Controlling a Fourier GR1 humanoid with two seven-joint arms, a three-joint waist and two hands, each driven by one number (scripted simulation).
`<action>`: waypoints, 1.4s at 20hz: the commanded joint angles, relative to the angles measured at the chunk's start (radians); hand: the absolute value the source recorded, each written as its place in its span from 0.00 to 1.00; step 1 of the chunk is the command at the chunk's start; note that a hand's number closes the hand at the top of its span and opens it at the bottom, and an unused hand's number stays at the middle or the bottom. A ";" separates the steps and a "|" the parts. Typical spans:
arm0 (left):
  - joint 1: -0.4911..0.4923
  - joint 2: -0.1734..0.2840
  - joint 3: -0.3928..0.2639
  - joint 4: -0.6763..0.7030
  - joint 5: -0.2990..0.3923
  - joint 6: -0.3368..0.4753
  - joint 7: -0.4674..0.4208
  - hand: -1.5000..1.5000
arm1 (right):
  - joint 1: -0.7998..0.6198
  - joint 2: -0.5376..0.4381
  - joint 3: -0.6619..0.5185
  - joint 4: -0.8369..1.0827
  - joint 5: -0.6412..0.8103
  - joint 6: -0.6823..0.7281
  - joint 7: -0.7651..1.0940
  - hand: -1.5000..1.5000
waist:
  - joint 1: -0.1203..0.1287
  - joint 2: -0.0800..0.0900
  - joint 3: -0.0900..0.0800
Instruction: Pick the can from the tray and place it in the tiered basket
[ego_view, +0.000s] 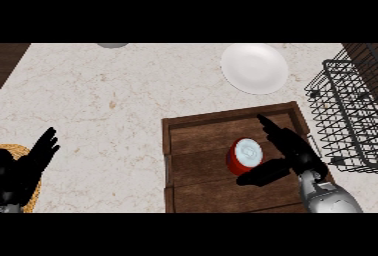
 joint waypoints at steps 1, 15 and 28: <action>-0.024 -0.005 0.030 0.083 -0.006 -0.043 -0.057 0.50 | 0.003 0.057 0.014 0.001 0.049 -0.002 0.028 0.00 | -0.002 0.000 -0.001; -0.029 -0.026 0.048 0.000 -0.040 -0.047 0.027 0.50 | 0.007 0.152 0.034 0.180 0.112 0.038 -0.188 1.00 | 0.000 0.001 0.000; -0.033 -0.061 0.065 0.100 -0.093 -0.022 -0.101 0.50 | 0.059 0.198 0.073 0.024 0.297 -0.198 -0.180 1.00 | -0.007 -0.001 -0.001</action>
